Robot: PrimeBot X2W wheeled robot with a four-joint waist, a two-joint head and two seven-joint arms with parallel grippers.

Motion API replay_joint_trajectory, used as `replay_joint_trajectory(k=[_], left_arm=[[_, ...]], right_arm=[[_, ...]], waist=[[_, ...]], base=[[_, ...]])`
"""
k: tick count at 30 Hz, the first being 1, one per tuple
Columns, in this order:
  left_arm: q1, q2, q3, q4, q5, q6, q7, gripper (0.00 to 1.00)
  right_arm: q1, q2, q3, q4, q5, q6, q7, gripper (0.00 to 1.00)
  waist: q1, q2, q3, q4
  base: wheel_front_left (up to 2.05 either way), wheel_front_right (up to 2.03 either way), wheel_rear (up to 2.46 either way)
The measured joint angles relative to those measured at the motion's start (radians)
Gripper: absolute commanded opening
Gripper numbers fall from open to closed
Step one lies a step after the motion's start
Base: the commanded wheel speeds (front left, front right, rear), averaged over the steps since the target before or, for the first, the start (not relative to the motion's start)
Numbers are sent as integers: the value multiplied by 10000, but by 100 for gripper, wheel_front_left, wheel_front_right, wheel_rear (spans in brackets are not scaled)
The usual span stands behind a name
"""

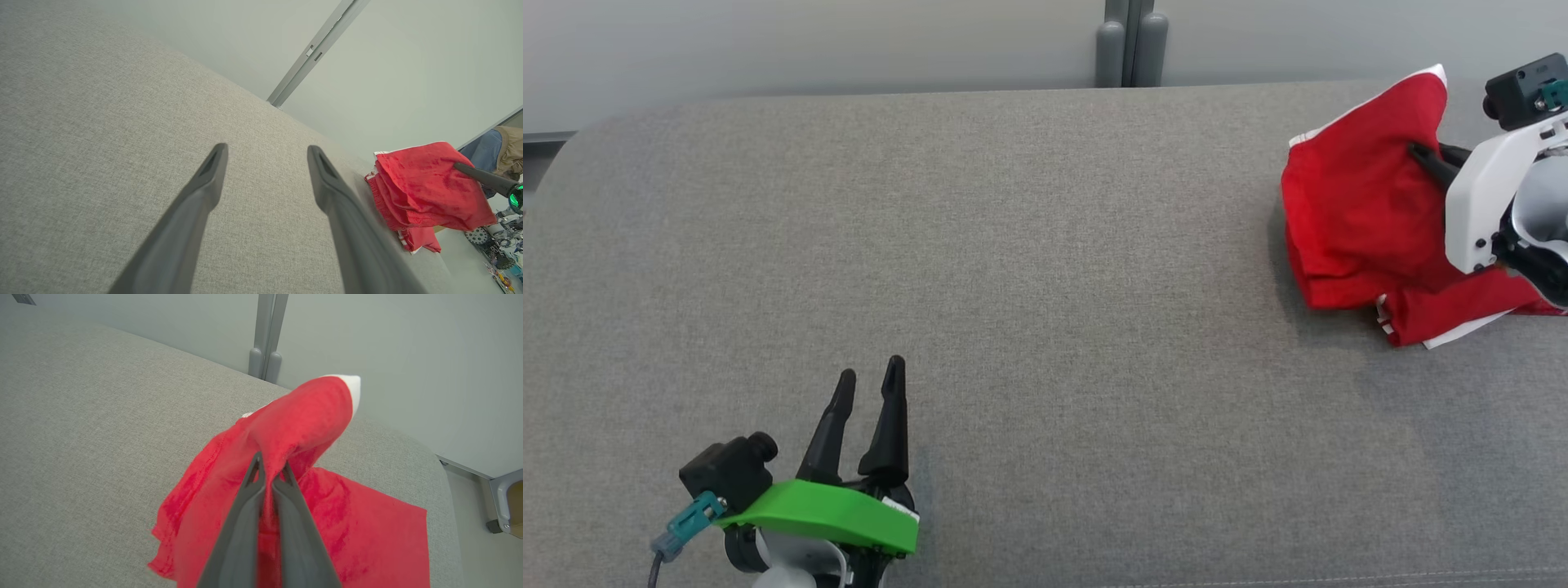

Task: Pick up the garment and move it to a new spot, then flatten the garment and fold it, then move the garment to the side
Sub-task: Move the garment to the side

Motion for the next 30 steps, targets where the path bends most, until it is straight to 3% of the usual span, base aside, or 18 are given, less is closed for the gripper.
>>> replay_joint_trajectory(k=[15,30], left_arm=[[-45,255,29,-232,134,4,142,100],[-388,443,144,-644,464,23,322,100]], right_arm=[[-886,-943,86,-855,477,10,734,0],[-555,-1014,-211,-251,1053,10,681,0]], waist=[[0,0,502,112],[0,0,1179,27]], base=[[0,0,0],[0,0,0]])
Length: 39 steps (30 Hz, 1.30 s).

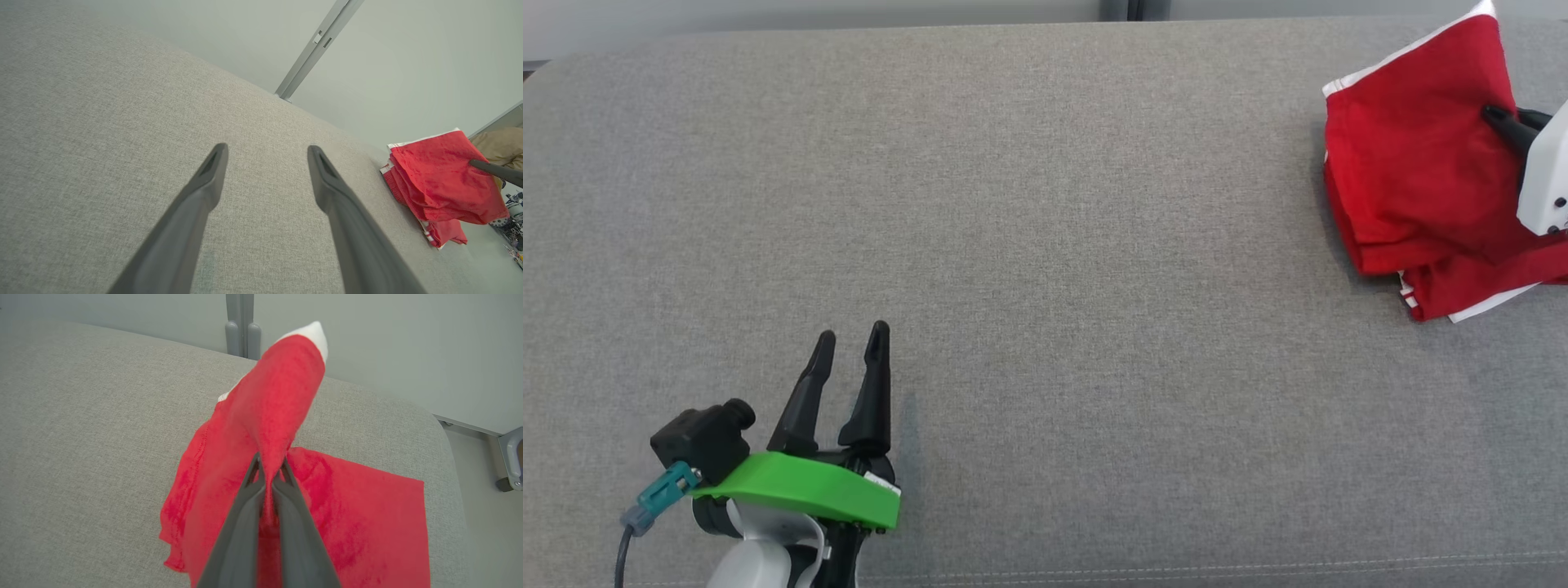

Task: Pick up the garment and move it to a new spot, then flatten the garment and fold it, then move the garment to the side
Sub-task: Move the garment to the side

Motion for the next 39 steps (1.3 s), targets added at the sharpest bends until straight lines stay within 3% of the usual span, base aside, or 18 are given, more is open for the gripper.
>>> replay_joint_trajectory(k=[11,28,29,30,31,34,39], left_arm=[[-85,226,-13,-215,173,79,320,100],[-283,483,-38,-424,508,90,744,100],[-283,485,-38,-430,508,132,761,100],[-283,487,-36,-435,508,171,823,100],[-283,487,-38,-445,508,171,826,100],[-283,487,-36,-472,522,173,834,100],[-282,506,15,-564,579,174,917,100]], right_arm=[[-1,-395,-259,878,-61,-230,-407,0],[-14,-265,94,2102,-1172,-1223,-1289,0],[-14,-242,90,2205,-1172,-1273,-1333,4],[-13,-217,90,2282,-1172,-1325,-1361,23],[-13,-190,77,2378,-1170,-1400,-1377,33],[-10,-136,50,2644,-1168,-1613,-1498,100],[-3,25,54,2874,-1174,-1858,-1638,100]], waist=[[0,0,455,-207],[0,0,1141,-60],[0,0,1152,-53],[0,0,1157,-48],[0,0,1160,-45],[0,0,1162,-45],[0,0,1156,-83]], base=[[0,0,0],[0,0,0],[0,0,0],[0,0,0],[0,0,0],[0,0,0],[0,0,0]])
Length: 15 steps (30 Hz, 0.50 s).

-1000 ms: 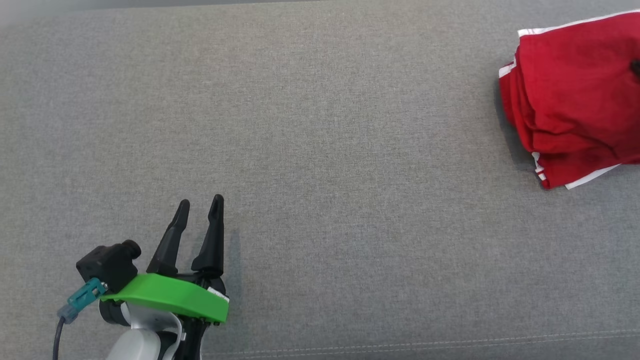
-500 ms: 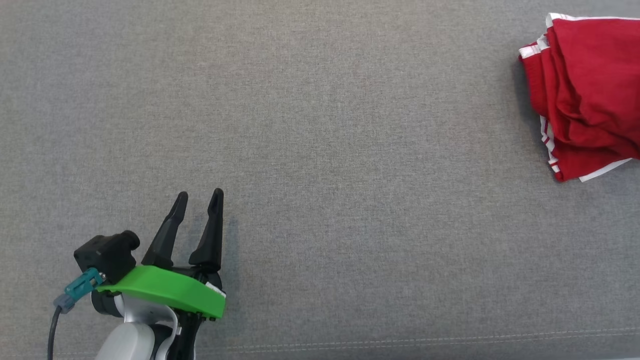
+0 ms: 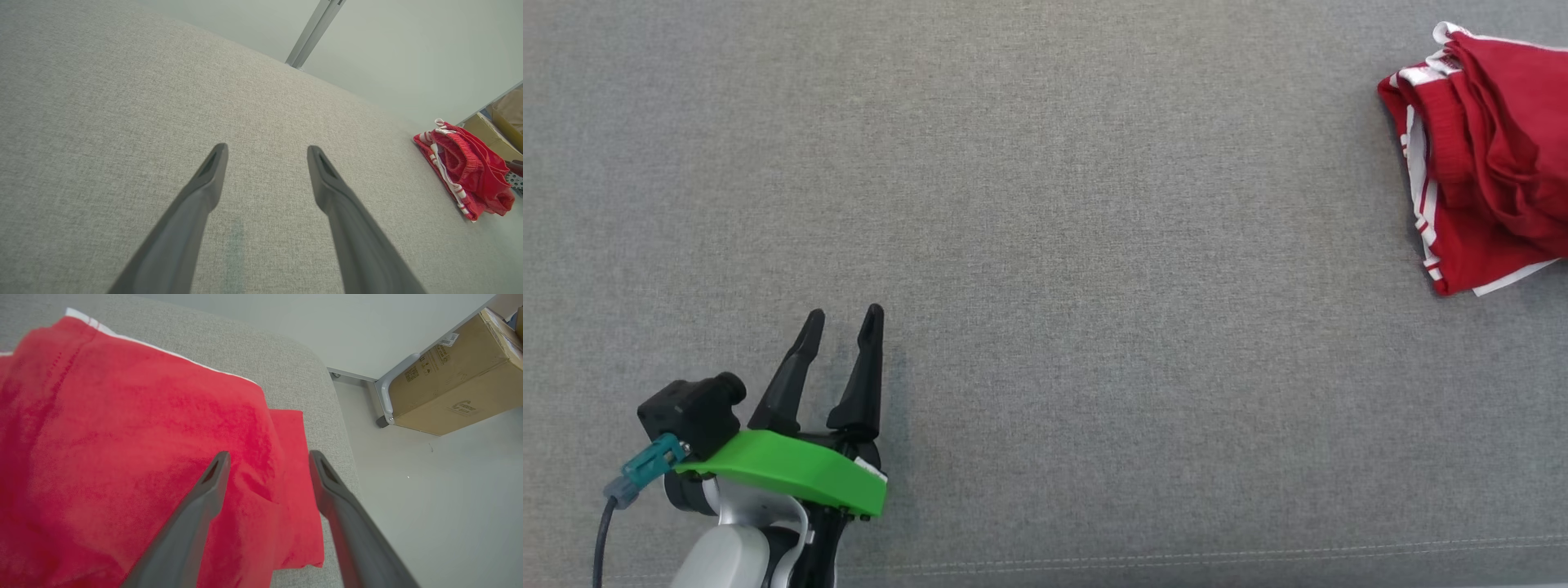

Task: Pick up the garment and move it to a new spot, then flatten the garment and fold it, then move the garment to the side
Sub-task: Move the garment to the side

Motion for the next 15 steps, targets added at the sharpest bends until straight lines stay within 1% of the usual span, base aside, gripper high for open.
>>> replay_joint_trajectory(k=[13,15], left_arm=[[5,33,221,-52,31,4,86,100],[5,31,226,-50,31,6,84,100]], right_arm=[[225,470,-27,399,-8,-36,-487,100],[190,529,-88,408,-8,-111,-688,100]], waist=[[0,0,-49,-365],[0,0,-96,-448]], base=[[0,0,0],[0,0,0]])
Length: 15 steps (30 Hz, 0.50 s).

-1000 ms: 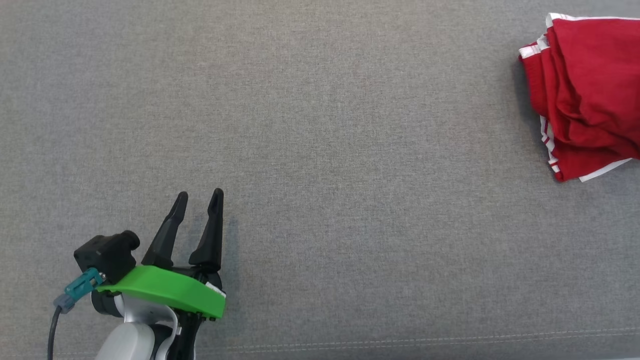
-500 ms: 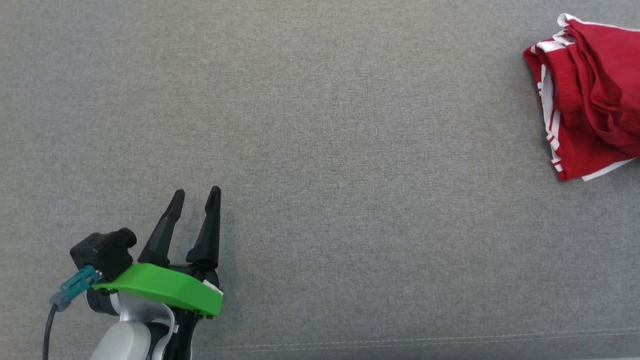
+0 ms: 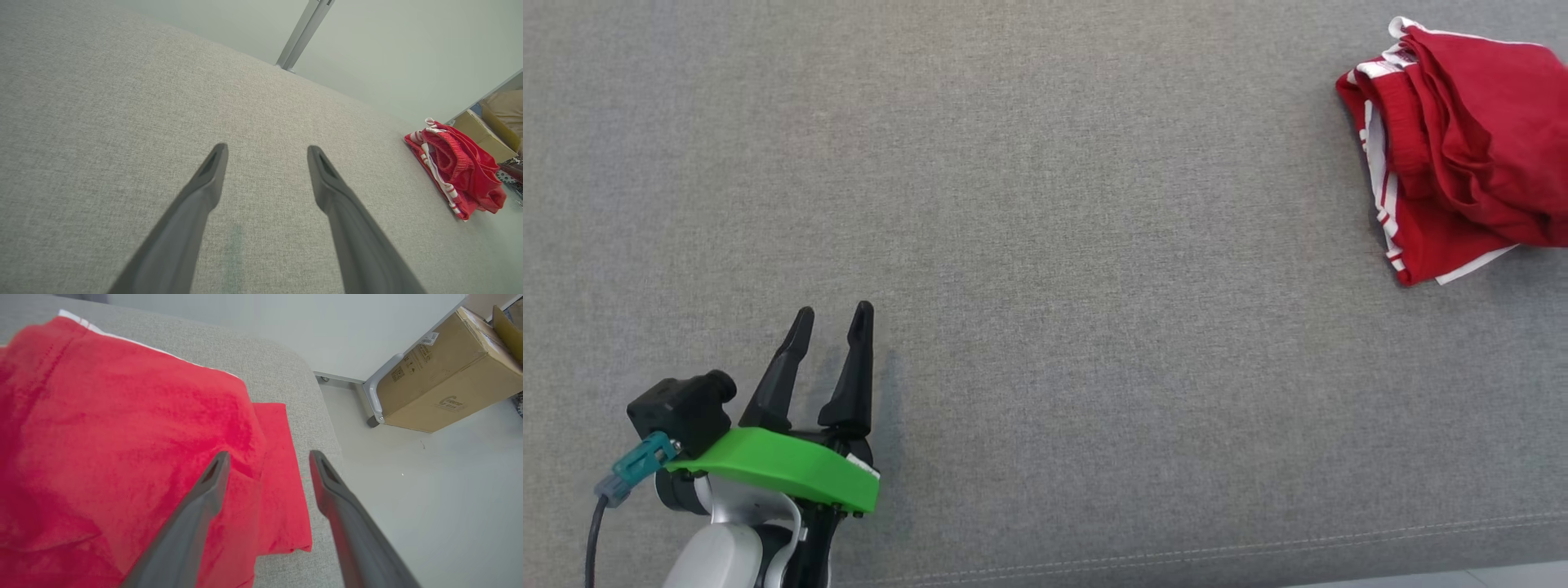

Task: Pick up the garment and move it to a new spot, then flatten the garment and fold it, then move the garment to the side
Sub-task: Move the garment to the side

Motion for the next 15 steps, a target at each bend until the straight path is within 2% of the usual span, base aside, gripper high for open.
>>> replay_joint_trajectory(k=[4,5,7,10,15], left_arm=[[-1,-52,-19,8,-2,21,-17,100],[-14,-109,-42,77,-4,-21,-161,100],[-45,-171,-38,182,-23,-23,-280,100],[-82,-387,46,355,-48,-25,-520,100],[-189,-422,499,734,-48,-21,-968,100]], right_arm=[[-269,10,-105,-36,-92,-88,-508,100],[-929,150,-326,-380,-201,-96,-1373,100],[-1060,291,-368,-554,-222,-96,-1726,100],[-1104,694,-454,-926,-251,-98,-1950,100],[-1008,1294,-708,-1459,-196,-102,-2027,100]], waist=[[0,0,-158,-183],[0,0,-460,-452],[0,0,-613,-565],[0,0,-963,-807],[-1,0,-1466,-1110]], base=[[0,0,0],[0,0,0],[0,0,0],[0,0,0],[0,0,0]])
